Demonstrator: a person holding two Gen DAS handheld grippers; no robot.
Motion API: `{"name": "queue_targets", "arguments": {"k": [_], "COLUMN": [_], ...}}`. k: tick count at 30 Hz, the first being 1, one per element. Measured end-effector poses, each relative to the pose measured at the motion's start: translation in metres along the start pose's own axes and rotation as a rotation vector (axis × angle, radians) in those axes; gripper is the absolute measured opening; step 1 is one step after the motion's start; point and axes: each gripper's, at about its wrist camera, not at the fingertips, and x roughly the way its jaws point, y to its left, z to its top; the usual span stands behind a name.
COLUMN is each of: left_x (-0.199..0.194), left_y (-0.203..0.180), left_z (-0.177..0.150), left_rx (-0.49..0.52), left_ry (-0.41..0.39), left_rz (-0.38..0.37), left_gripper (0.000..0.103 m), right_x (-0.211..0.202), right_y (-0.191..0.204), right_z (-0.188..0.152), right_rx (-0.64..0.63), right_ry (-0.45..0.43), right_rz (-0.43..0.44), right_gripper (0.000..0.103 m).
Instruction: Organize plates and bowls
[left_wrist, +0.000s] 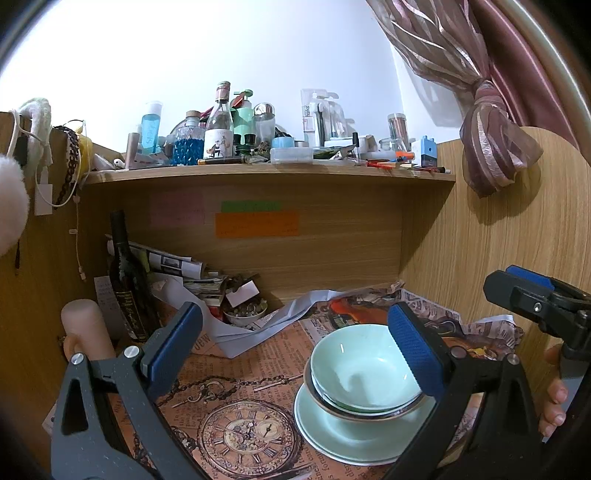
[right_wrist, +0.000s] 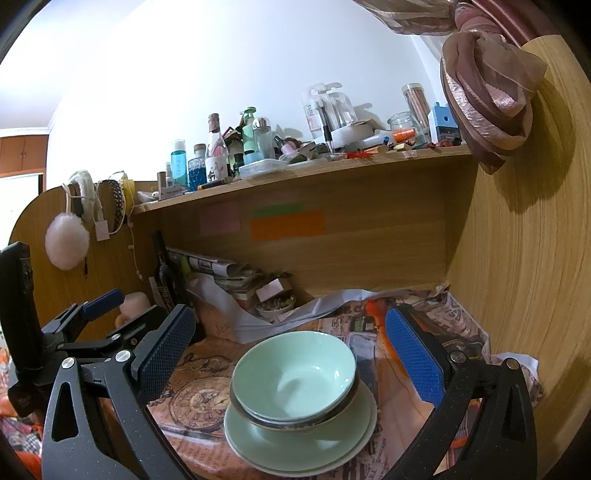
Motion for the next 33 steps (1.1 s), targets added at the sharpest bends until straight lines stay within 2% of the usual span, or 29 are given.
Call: {"name": "queue_targets", "arguments": {"k": [33], "left_x": [0.008], "left_y": [0.003], "left_z": [-0.003], "left_rx": [-0.044], "left_ry": [0.030], "left_rz": [-0.039], "left_gripper": [0.102], "right_x": [0.011], "right_y": [-0.006], "right_z": [-0.002], "right_rx": [-0.008], "right_ry": [0.023], "right_rz": [0.018], "right_gripper": [0.103]}}
